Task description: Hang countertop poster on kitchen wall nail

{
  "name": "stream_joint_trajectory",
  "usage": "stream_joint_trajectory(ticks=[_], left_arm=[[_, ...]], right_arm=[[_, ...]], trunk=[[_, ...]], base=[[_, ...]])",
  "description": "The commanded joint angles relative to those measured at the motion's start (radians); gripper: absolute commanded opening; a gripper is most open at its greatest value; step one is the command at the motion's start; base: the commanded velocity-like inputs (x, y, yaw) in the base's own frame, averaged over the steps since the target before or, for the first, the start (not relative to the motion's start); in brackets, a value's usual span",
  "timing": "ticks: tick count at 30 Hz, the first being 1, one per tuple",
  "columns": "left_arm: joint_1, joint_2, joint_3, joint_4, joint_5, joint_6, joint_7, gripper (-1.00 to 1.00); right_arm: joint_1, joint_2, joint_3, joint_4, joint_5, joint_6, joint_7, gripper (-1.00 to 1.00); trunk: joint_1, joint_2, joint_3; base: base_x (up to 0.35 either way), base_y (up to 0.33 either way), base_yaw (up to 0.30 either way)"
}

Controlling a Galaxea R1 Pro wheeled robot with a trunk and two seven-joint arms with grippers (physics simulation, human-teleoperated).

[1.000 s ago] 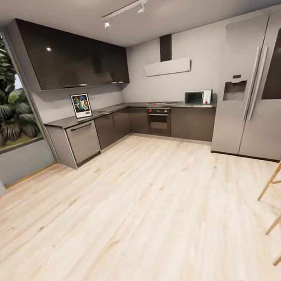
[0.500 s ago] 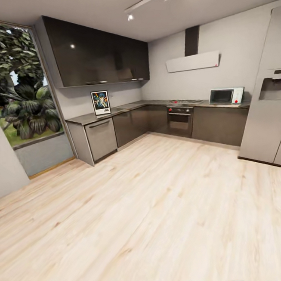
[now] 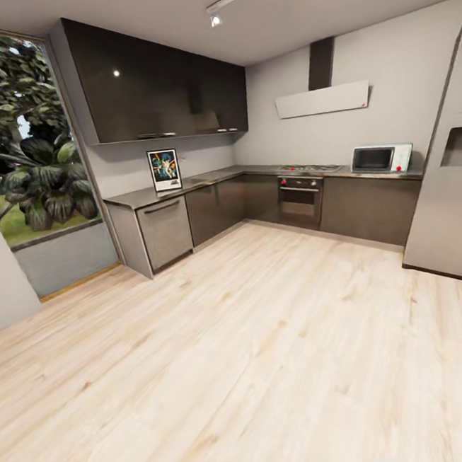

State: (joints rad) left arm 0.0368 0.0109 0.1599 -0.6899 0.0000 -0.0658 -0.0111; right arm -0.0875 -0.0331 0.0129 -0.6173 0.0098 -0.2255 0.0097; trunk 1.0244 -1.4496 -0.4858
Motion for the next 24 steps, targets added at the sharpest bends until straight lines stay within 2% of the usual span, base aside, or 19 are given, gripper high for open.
stream_joint_trajectory(ticks=[1,24], left_arm=[[0.0,0.0,0.001,-0.001,0.0,-0.002,-0.001,1.0],[0.0,0.0,0.002,-0.002,-0.001,-0.002,-0.001,1.0]], right_arm=[[0.0,-0.001,0.001,0.001,0.001,-0.003,0.001,1.0],[-0.001,-0.001,0.002,0.002,0.002,-0.003,0.001,1.0]], trunk=[[0.001,0.0,-0.001],[0.001,0.0,-0.001]], base=[[0.337,0.0,0.0],[0.337,0.0,0.0]])
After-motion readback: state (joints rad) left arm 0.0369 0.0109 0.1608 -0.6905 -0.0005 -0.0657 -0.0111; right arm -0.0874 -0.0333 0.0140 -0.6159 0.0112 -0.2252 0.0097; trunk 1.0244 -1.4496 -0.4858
